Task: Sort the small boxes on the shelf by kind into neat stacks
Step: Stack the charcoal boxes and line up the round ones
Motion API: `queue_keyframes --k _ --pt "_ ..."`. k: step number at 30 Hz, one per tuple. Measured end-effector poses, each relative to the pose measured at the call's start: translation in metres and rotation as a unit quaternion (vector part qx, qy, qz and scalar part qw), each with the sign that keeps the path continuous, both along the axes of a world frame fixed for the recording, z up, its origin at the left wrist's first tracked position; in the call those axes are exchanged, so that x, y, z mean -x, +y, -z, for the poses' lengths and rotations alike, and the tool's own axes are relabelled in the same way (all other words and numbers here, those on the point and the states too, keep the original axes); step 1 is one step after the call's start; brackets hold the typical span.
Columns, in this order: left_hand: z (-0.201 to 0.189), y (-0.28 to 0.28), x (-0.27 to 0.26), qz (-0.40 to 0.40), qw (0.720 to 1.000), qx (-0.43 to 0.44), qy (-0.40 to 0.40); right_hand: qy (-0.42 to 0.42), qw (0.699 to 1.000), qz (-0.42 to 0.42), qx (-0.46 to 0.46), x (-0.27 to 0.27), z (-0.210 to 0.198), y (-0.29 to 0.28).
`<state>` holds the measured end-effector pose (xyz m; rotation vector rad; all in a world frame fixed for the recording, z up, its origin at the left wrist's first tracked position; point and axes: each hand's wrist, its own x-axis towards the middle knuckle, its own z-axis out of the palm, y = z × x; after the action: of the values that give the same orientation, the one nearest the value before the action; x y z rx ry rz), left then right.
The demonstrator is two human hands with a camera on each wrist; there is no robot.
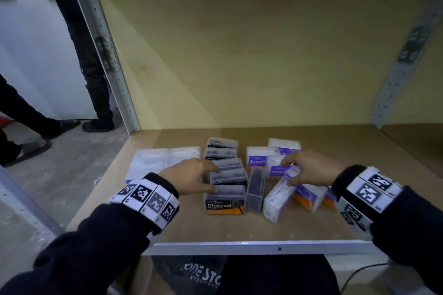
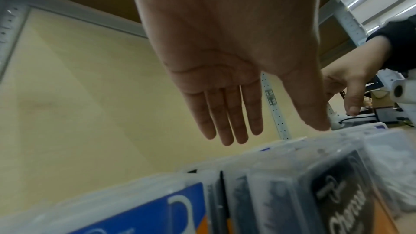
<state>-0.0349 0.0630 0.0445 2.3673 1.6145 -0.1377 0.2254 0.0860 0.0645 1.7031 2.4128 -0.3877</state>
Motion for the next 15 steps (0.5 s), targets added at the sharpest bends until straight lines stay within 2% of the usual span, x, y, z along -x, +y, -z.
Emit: queue_keyframes --k 7,15 --pt "0.019 0.009 -0.027 -0.005 0.999 0.045 0.002 0.013 0.996 0.085 0.027 -0.041 0.035 0.005" --pt "0.026 0.011 -0.031 -0.016 1.000 0.023 0.011 0.033 0.992 0.117 0.023 -0.064 0.069 0.013"
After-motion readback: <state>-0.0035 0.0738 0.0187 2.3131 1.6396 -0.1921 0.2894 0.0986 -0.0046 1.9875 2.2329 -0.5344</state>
